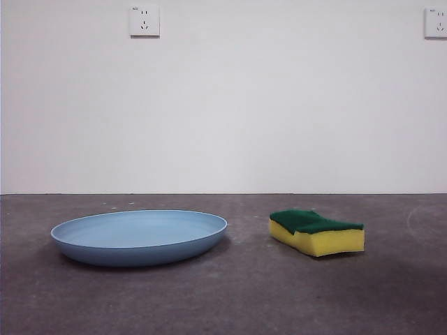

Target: Pick up the plate,pick up the cloth,clean the plate with the cloth

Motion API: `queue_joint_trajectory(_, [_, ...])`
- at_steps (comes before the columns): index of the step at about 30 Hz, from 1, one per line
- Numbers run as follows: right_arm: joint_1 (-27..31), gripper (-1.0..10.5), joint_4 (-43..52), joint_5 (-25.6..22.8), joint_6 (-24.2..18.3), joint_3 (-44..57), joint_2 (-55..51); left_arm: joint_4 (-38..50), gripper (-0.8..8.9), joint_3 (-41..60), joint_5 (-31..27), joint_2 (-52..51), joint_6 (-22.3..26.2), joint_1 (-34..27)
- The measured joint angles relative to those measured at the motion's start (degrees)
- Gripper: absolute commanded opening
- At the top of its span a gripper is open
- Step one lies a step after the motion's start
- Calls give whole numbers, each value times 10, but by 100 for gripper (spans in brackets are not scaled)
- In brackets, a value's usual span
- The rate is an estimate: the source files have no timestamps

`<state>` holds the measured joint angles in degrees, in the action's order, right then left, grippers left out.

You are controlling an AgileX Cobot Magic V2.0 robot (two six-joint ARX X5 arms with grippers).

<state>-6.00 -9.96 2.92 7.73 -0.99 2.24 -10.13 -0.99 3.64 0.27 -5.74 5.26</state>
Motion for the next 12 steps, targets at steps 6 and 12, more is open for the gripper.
queue_joint_trajectory(6, [0,-16,-12,1,46,-7,0,-6,-6,-3,11,0,-50,0])
queue_joint_trajectory(12, [0,-16,-29,1,94,-87,22,-49,-6,-66,13,13,-107,0])
